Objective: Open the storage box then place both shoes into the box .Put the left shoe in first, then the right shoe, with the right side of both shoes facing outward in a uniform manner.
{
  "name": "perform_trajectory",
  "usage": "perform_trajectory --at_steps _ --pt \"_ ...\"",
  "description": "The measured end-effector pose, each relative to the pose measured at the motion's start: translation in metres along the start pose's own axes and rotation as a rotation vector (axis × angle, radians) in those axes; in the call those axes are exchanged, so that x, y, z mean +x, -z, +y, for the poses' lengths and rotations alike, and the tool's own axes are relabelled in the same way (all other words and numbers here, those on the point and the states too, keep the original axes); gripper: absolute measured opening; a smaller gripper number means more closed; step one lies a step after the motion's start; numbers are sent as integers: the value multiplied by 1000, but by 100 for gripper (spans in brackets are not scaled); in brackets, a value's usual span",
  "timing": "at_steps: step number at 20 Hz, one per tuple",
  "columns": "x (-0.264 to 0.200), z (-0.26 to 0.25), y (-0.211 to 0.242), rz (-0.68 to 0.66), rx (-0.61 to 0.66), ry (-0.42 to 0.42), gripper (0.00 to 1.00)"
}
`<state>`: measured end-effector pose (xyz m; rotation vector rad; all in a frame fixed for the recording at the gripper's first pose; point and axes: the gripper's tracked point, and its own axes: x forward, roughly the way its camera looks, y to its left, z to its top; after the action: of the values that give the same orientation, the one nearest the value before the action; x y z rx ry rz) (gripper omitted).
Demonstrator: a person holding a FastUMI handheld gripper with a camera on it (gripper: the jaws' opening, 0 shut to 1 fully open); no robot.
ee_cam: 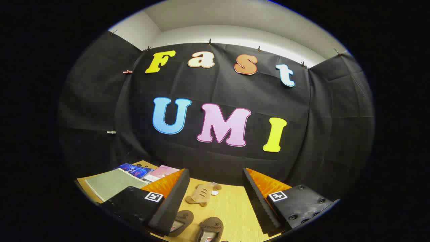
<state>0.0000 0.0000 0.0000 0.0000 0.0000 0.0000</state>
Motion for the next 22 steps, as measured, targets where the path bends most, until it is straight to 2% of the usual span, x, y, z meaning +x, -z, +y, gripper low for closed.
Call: perform_trajectory --at_steps 18,20,22 --pt "4 8 5 8 18 -30 97" --pt "7 14 7 12 40 -59 97" --pt "6 33 13 33 104 -138 97"
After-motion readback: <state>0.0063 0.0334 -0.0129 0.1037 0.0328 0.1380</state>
